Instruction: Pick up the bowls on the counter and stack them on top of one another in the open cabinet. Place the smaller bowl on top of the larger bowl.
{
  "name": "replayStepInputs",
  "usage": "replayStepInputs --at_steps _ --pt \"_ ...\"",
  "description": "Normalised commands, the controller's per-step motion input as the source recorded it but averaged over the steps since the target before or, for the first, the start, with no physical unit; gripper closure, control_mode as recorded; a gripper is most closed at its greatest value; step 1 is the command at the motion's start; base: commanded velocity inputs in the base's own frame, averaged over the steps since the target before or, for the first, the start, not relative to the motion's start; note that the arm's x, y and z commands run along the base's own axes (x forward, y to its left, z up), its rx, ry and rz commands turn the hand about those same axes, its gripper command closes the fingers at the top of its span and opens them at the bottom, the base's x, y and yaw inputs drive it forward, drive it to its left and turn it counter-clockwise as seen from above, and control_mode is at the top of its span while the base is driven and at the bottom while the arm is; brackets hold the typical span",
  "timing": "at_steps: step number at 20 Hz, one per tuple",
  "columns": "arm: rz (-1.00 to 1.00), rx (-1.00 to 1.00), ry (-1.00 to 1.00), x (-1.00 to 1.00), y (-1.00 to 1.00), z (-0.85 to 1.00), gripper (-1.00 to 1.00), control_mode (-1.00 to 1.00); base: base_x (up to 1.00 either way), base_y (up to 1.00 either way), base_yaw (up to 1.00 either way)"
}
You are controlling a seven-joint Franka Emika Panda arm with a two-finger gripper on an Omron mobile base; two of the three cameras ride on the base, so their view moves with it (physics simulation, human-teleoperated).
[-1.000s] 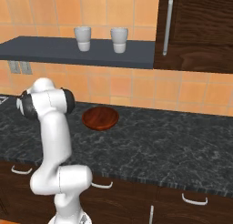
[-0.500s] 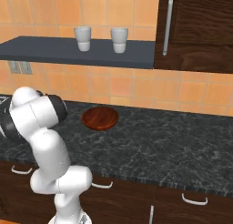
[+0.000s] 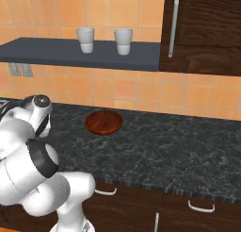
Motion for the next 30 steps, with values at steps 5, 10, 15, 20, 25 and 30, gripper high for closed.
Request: replayStepInputs --at_steps 5,10,15,20,25,30 --pt "-0.12 0.08 0.05 -0.13 -0.53 0.95 1.00 -1.00 0.00 0.00 0.00" --pt "-0.16 0.00 0.21 -0.07 -0.69 0.54 1.00 -1.00 0.00 0.00 0.00" --pt "-0.14 -0.11 0.04 -0.18 -0.65 0.11 1.00 -1.00 0.00 0.00 0.00" --pt "-0.13 -0.13 0.04 -0.08 -0.71 0.00 1.00 -1.00 0.00 0.00 0.00" --pt "-0.08 -0.09 0.11 0.10 -0.72 -0.04 1.00 -1.00 0.00 0.00 0.00" --pt "0.01 0.00 0.06 0.20 -0.82 -0.01 1.00 -1.00 0.00 0.00 0.00"
